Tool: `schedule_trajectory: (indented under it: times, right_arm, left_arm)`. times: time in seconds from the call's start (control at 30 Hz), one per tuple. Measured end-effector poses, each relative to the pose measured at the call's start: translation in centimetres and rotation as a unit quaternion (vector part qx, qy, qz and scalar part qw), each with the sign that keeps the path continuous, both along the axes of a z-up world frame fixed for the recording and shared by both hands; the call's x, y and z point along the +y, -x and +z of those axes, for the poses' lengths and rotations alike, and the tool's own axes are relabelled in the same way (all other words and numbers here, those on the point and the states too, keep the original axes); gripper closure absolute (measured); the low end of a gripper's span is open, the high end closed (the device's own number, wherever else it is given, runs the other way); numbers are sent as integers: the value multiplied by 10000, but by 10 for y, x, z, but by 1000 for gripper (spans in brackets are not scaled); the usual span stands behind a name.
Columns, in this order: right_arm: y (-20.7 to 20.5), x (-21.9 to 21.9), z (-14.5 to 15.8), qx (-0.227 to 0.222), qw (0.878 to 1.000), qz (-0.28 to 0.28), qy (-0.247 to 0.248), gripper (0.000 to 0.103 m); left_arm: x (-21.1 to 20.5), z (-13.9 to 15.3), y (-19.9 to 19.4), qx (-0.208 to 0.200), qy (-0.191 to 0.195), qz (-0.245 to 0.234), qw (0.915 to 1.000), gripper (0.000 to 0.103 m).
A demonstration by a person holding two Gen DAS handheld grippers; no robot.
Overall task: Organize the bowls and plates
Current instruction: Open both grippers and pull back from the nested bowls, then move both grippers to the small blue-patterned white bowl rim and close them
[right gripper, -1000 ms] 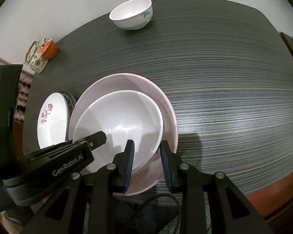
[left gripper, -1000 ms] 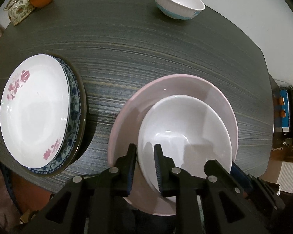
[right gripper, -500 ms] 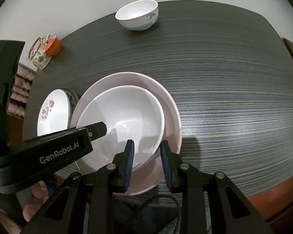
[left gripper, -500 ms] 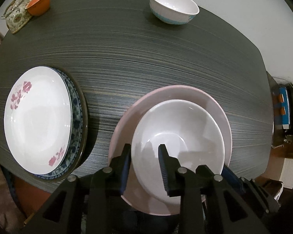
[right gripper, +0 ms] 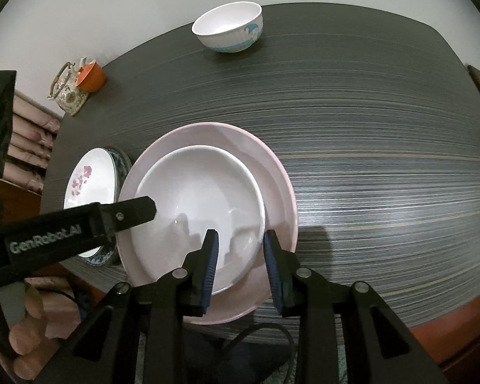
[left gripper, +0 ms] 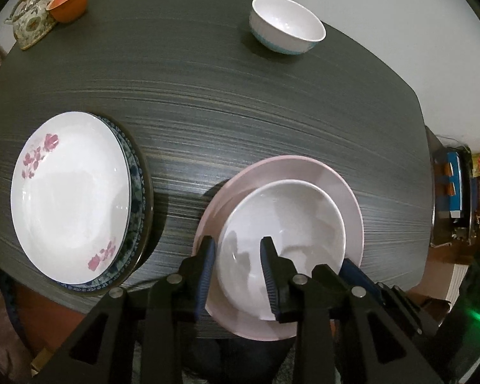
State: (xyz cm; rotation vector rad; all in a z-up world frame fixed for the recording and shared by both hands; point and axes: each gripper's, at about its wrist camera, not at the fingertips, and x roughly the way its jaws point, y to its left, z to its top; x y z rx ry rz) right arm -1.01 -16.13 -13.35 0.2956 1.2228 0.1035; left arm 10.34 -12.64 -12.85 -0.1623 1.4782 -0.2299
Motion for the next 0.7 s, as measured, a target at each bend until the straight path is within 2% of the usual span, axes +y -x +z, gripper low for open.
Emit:
schedule_trajectory:
  times: [0.13,0.33,0.43,0.6,0.7]
  right_arm:
    - [0,-3,0,21,10000,-13,-50,75]
    - [-3,-14,11,-92,9999,-12,-84,73]
    - [-8,-22,18,-192,9997,-58,-135,73]
    - [-27,-42,30,-532,9984,-110,-126,72]
    - [-42,-54,35,-683,9975,-155,89,71]
  left_arm:
    - [5,9,2,-159,87,-69,9998,73]
    - [5,28,3,-863,212,-386,9953,73]
    - [9,33,-2,-1027,245,-394,9936,73]
    - [20,37,-19,-1332,61,-279,9907,71]
    - [26,40,-34,-1484,-105,-172,9887,71]
